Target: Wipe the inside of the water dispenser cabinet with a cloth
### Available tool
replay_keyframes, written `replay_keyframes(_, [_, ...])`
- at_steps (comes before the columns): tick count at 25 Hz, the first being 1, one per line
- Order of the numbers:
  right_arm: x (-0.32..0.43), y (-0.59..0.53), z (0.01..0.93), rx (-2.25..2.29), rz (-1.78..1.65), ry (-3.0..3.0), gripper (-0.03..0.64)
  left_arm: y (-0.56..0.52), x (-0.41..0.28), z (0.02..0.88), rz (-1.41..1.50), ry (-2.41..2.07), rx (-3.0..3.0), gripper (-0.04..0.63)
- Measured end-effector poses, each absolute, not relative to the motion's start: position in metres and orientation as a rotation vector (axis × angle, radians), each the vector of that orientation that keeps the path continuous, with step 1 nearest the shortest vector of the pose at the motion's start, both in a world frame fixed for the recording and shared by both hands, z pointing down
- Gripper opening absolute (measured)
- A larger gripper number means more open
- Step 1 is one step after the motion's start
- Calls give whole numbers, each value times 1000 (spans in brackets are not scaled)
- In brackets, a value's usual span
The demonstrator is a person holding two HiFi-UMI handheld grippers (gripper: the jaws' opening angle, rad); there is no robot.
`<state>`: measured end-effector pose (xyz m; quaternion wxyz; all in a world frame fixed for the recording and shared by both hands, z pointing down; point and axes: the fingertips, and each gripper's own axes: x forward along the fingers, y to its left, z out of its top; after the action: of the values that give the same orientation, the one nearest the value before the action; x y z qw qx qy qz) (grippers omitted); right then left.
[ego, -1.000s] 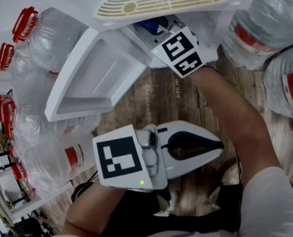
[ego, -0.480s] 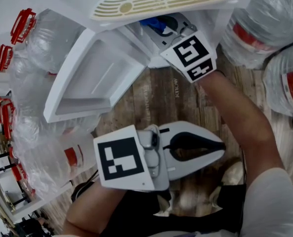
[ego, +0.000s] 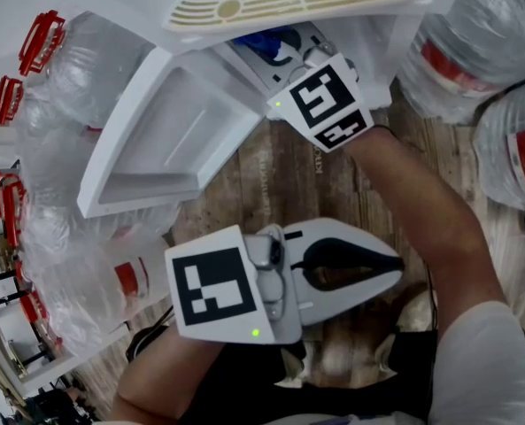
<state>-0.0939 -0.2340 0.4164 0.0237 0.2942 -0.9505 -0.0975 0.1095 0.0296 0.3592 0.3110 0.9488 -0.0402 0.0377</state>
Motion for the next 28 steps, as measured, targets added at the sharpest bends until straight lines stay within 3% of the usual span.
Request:
replay_keyframes(9, [-77, -199, 433, 858, -313, -3003, 81, 29, 114, 358, 82, -82, 2502, 3])
replay_keyframes(16, [-33, -273, 454, 1258, -208, -2847, 81, 31, 113, 356, 75, -77, 2518, 3])
replay_keyframes(28, [-52, -349, 475, 1337, -5, -2645, 83, 37, 91, 333, -6, -41, 2545, 3])
